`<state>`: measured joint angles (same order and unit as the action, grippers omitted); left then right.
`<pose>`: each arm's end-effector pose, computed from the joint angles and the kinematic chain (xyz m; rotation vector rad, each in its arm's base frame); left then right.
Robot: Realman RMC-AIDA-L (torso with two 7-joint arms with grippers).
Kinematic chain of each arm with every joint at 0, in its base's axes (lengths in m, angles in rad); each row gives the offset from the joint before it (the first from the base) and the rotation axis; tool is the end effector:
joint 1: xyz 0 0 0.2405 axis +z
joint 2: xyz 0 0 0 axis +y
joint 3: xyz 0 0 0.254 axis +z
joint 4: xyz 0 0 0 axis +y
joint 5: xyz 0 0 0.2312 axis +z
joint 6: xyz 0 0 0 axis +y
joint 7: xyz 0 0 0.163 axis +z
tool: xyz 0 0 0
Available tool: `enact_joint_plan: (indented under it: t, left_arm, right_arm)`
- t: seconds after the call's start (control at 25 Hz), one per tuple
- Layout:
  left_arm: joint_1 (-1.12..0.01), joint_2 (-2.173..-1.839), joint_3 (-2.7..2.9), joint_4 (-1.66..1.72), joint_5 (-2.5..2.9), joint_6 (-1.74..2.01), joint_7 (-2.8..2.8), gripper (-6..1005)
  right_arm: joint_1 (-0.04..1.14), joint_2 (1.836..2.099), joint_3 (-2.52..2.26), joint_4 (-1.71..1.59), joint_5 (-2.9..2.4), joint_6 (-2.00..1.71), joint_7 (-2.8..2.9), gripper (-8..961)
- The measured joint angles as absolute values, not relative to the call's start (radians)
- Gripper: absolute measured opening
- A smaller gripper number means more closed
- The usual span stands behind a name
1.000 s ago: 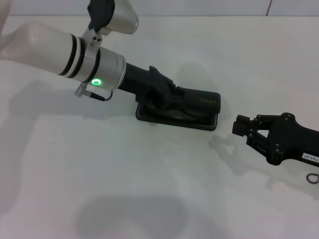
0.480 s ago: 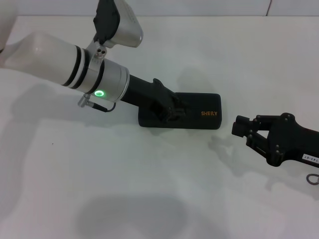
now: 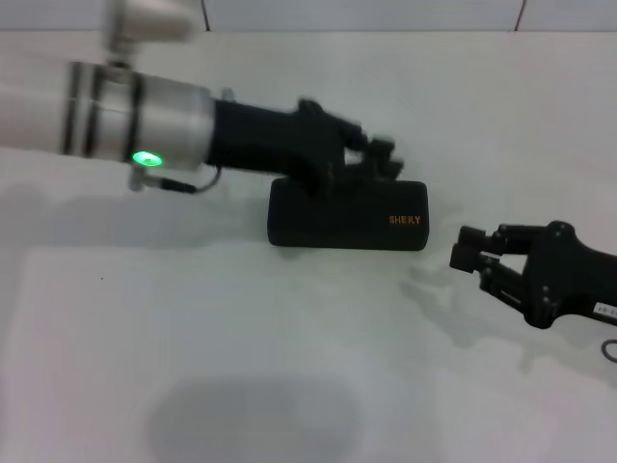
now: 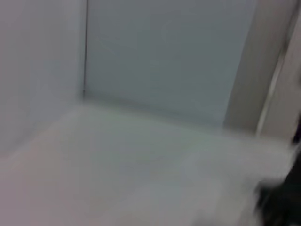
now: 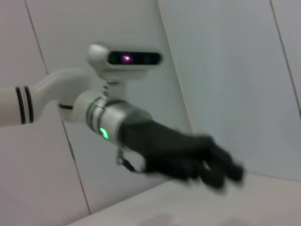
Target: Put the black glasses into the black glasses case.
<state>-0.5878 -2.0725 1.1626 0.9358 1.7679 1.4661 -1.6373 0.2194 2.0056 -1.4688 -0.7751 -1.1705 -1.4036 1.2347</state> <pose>-0.1546 0.3785 -0.0297 -2.9333 -0.3574 -0.6513 0.2462 0.3002 -0.0385 -2.6448 0.5116 1.0186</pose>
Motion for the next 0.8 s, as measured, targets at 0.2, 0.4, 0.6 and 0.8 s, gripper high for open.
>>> enact_joint_plan:
  t: [0.2, 0.4, 0.6, 0.8]
  left_arm:
    - [-0.454, -2.051, 1.107, 0.923, 1.477, 1.68, -1.396, 271]
    - [-0.381, -2.045, 0.967, 0.817, 1.426, 1.823, -1.321, 457]
    - [-0.34, -2.026, 0.897, 0.729, 1.434, 1.866, -1.365, 664]
    - [-0.312, -2.01, 0.9, 0.695, 1.453, 1.875, -1.337, 787]
  right_arm:
    - [0.221, 2.003, -1.348, -0.766, -1.171, -1.611, 1.22, 288]
    - [0.232, 2.007, -1.253, -0.776, -1.164, -1.752, 1.24, 380]
    - [0.309, 1.993, -1.224, -0.781, -1.189, -1.784, 1.336, 471]
    - [0.417, 1.977, -1.222, -0.781, -1.283, -1.774, 1.432, 533]
